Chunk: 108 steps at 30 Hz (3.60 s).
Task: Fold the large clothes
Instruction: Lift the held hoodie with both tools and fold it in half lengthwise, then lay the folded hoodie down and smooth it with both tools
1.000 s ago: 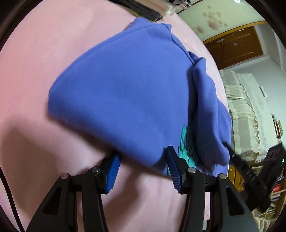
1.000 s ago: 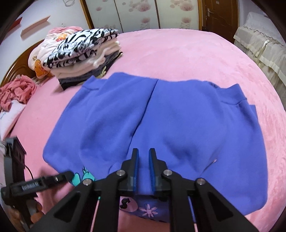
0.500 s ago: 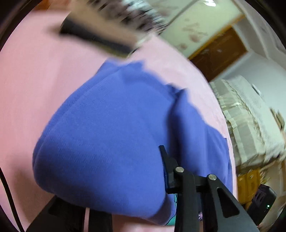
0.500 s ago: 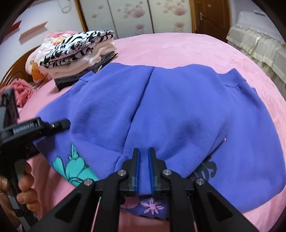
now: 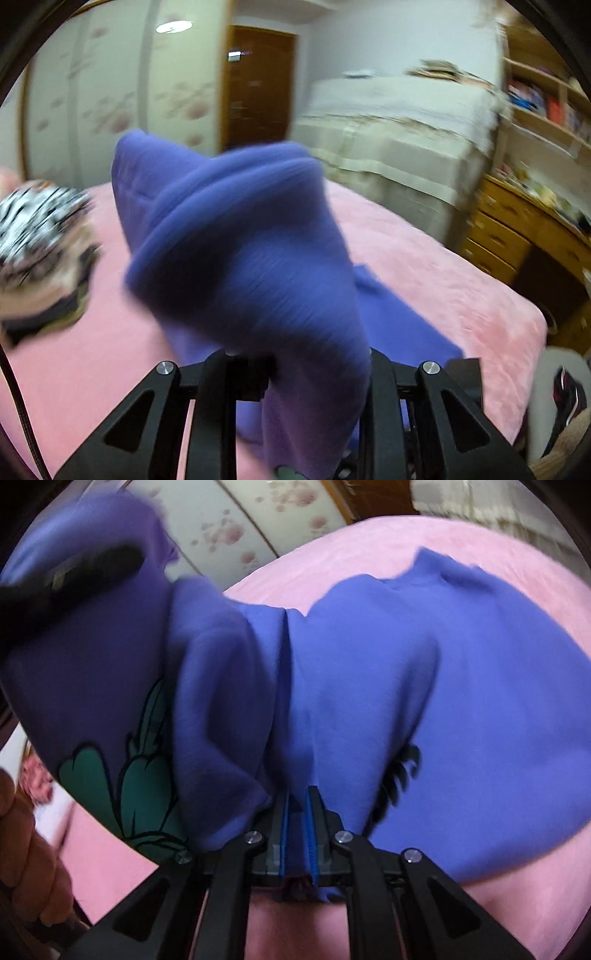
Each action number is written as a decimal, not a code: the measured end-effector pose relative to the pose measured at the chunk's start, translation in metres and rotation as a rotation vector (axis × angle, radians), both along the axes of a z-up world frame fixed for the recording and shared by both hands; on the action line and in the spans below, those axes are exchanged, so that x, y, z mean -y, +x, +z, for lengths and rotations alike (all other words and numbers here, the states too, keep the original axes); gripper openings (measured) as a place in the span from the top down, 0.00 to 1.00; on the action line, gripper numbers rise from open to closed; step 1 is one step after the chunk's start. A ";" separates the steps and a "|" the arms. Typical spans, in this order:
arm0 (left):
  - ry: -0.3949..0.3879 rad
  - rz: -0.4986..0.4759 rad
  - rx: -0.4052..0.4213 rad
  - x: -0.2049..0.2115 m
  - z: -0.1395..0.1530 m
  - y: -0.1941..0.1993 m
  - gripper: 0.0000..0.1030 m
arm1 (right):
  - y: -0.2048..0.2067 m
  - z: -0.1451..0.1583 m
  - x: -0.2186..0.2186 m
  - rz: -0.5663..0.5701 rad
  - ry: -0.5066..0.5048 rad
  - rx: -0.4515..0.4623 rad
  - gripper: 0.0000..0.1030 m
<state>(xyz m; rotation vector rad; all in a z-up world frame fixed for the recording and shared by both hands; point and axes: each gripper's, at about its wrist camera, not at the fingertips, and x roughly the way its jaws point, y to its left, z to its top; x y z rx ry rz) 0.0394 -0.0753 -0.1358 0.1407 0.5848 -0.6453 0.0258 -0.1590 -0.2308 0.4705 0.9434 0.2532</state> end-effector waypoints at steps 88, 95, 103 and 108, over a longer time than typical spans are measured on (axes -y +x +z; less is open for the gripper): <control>-0.121 0.076 -0.786 0.010 -0.086 0.166 0.10 | 0.169 0.032 0.173 0.150 0.265 -0.328 0.42; -0.099 0.084 -0.784 0.016 -0.082 0.166 0.10 | 0.154 0.057 0.170 0.200 0.153 -0.219 0.86; 0.099 0.058 -0.684 0.067 -0.068 0.150 0.10 | 0.113 0.087 0.195 0.123 0.015 -0.179 0.88; 0.243 0.113 -0.616 0.103 -0.075 0.143 0.04 | 0.108 0.055 0.200 0.064 -0.073 -0.238 0.88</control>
